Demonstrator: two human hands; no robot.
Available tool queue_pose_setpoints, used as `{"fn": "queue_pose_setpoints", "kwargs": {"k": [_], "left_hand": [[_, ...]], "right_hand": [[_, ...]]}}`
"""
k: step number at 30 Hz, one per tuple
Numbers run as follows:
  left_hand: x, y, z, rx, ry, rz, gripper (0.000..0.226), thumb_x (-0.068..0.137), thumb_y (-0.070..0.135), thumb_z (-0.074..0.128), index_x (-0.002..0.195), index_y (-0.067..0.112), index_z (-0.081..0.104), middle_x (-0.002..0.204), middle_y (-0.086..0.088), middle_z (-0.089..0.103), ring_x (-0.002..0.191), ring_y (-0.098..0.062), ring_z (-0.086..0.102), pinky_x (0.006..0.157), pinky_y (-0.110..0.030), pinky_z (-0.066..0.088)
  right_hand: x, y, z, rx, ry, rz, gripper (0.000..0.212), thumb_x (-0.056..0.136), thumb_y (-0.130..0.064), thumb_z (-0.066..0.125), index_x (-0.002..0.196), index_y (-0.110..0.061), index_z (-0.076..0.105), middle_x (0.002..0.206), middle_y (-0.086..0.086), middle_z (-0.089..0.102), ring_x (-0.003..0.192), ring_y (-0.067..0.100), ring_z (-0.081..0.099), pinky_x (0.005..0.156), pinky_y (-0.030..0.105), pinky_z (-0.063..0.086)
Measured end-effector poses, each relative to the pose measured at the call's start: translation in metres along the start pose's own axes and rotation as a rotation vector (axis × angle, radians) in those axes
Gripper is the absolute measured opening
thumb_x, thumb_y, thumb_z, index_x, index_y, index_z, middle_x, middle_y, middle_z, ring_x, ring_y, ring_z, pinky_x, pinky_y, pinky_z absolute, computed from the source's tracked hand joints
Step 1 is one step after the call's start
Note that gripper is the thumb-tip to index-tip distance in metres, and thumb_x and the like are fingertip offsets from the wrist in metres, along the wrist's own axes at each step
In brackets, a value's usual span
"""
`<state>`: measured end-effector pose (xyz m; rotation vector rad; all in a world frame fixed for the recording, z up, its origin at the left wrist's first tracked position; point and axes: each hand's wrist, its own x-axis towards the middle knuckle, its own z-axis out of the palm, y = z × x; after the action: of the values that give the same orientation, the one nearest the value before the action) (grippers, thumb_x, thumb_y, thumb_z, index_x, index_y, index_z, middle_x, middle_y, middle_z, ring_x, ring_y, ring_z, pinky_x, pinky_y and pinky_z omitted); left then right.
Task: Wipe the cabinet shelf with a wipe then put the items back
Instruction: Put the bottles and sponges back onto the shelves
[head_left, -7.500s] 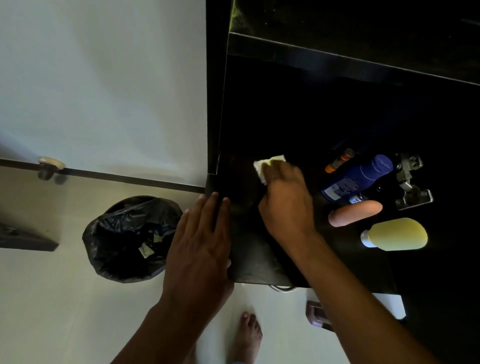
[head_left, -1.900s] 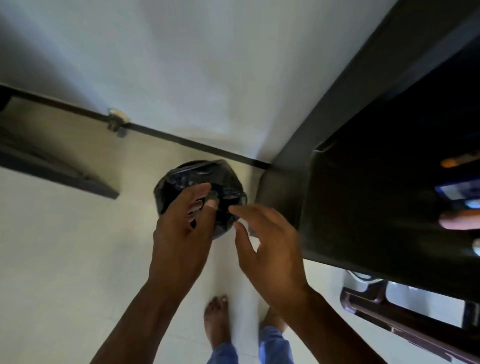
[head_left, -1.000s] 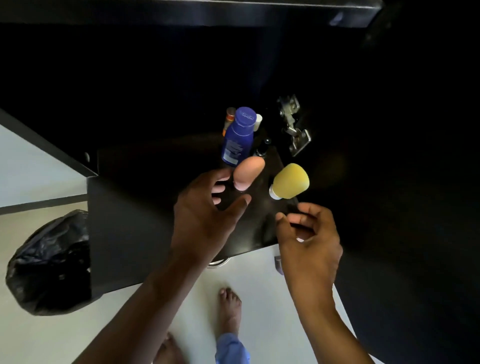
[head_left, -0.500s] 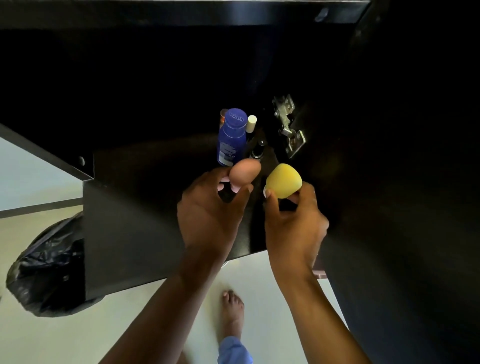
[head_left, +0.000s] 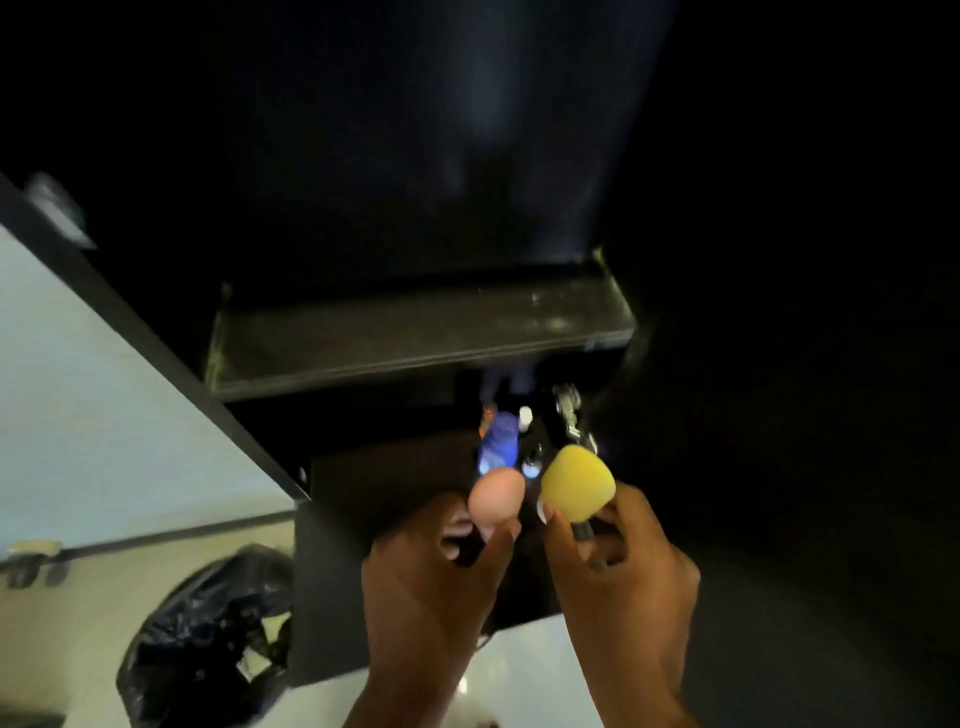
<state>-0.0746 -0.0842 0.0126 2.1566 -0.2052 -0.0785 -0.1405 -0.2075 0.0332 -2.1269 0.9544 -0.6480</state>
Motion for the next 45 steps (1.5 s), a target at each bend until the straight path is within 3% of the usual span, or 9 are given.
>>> {"fn": "queue_pose_setpoints", "kwargs": {"k": [3,7,12,18,25,30,36,40,45], "left_hand": [[0.001,0.043,-0.047,-0.002,0.025,0.103,0.025,0.064,0.059,0.081,0.082,0.047,0.067,0.081,0.031,0.071,0.078,0.013,0.067,0.066,-0.022,0.060],[0.012,0.114,-0.108,0.016,0.108,0.247,0.038,0.059,0.056,0.079,0.092,0.039,0.072,0.081,0.026,0.069,0.074,0.007,0.068,0.060,-0.016,0.057],[0.028,0.202,-0.186,-0.138,0.144,0.406,0.029,0.067,0.045,0.088,0.090,0.040,0.070,0.087,0.025,0.072,0.081,0.002,0.071,0.063,-0.018,0.059],[0.055,0.265,-0.249,-0.165,0.240,0.478,0.027,0.072,0.040,0.087,0.092,0.035,0.070,0.082,0.022,0.072,0.082,0.005,0.070,0.061,-0.010,0.054],[0.121,0.274,-0.251,-0.047,0.321,0.393,0.039,0.079,0.041,0.084,0.111,0.023,0.069,0.094,0.013,0.069,0.085,0.000,0.067,0.076,-0.025,0.061],[0.148,0.269,-0.245,0.014,0.300,0.344,0.039,0.081,0.041,0.083,0.112,0.023,0.068,0.090,0.016,0.065,0.086,-0.002,0.066,0.073,-0.022,0.055],[0.156,0.263,-0.240,0.021,0.307,0.302,0.035,0.078,0.041,0.084,0.106,0.024,0.074,0.088,0.012,0.074,0.085,-0.005,0.070,0.080,-0.034,0.062],[0.152,0.261,-0.240,0.024,0.296,0.284,0.036,0.076,0.044,0.083,0.104,0.022,0.077,0.087,0.009,0.076,0.086,-0.008,0.073,0.080,-0.032,0.061],[0.131,0.254,-0.236,0.032,0.454,0.435,0.063,0.082,0.045,0.078,0.136,0.016,0.062,0.128,0.000,0.067,0.107,-0.008,0.067,0.083,-0.023,0.060]], "right_hand": [[0.005,-0.055,-0.032,0.028,0.028,-0.168,0.041,0.070,-0.040,0.083,0.108,-0.034,0.069,0.075,-0.021,0.067,0.067,-0.003,0.065,0.061,0.020,0.056],[0.020,-0.126,-0.073,0.113,0.074,-0.258,0.045,0.067,-0.041,0.082,0.109,-0.040,0.067,0.087,-0.020,0.070,0.080,0.006,0.069,0.066,0.036,0.061],[0.054,-0.204,-0.128,0.347,0.038,-0.376,0.044,0.073,-0.022,0.087,0.111,-0.037,0.071,0.100,-0.015,0.073,0.088,0.005,0.071,0.076,0.027,0.060],[0.096,-0.270,-0.161,0.493,0.030,-0.408,0.031,0.080,-0.025,0.084,0.107,-0.032,0.069,0.097,-0.014,0.073,0.087,0.000,0.070,0.071,0.015,0.056],[0.156,-0.294,-0.148,0.464,-0.041,-0.346,0.035,0.081,-0.022,0.082,0.111,-0.030,0.066,0.096,-0.013,0.071,0.084,-0.002,0.068,0.071,0.016,0.057],[0.177,-0.296,-0.133,0.406,-0.074,-0.338,0.033,0.081,-0.023,0.082,0.110,-0.027,0.067,0.096,-0.012,0.071,0.085,0.000,0.068,0.070,0.019,0.057],[0.184,-0.289,-0.125,0.380,-0.077,-0.317,0.033,0.080,-0.023,0.083,0.109,-0.026,0.067,0.094,-0.011,0.070,0.081,-0.003,0.067,0.067,0.014,0.054],[0.181,-0.286,-0.124,0.314,-0.064,-0.341,0.034,0.077,-0.024,0.083,0.107,-0.027,0.066,0.088,-0.011,0.071,0.078,0.001,0.068,0.073,0.031,0.062],[0.162,-0.275,-0.133,0.372,0.151,-0.422,0.048,0.081,-0.025,0.077,0.126,-0.014,0.063,0.115,-0.002,0.068,0.102,0.007,0.066,0.089,0.028,0.058]]}}
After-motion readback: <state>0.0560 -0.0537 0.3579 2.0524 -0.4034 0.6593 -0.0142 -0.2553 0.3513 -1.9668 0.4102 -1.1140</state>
